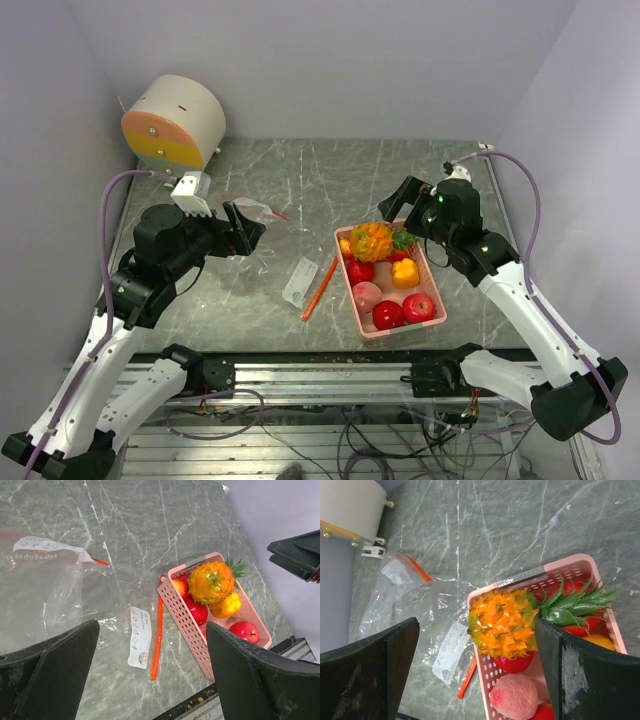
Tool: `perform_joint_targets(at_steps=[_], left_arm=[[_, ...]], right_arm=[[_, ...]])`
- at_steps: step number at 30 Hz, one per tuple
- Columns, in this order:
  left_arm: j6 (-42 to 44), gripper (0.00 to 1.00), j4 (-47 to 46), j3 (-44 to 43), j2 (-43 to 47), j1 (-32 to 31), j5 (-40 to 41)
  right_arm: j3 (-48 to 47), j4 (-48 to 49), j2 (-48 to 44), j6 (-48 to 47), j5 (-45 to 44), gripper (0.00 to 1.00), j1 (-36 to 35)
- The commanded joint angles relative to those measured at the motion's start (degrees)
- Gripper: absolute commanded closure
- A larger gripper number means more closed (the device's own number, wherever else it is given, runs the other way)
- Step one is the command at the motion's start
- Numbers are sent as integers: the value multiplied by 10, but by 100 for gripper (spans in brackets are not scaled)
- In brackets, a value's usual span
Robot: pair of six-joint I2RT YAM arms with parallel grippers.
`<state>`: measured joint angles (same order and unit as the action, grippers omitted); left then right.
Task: Place the food in the zip-top bag and seal the zipper
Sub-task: Pick up the zipper food storage bag at the center of the board.
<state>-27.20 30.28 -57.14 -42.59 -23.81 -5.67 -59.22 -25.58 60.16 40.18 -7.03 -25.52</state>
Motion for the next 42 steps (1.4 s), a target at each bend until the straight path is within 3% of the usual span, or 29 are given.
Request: perform_joint_targets(at_steps=[1,8,11,16,23,29,34,42], left_arm=[[11,1,7,-1,6,5,22],[15,1,22,-4,6,5,31],[17,1,26,1,9,5,35],[15,1,26,17,14,5,49],[2,1,42,34,34,5,94],[-13,1,62,39,70,5,173],[-23,2,61,48,100,5,202],[-21,2,71,49,108,5,199]], right_arm=[[-6,32,-7,-16,-21,0,-1],[32,162,-10,-86,88,0,-2],[47,236,4,-95,148,8,-5],[23,284,100,-81,200,12,-47],[-63,343,273,-90,182,11,-137],[-110,434,422,-4,241,11,-130],[-146,524,527,129,279,11,-119],[-201,529,581,231,250,12,-119]])
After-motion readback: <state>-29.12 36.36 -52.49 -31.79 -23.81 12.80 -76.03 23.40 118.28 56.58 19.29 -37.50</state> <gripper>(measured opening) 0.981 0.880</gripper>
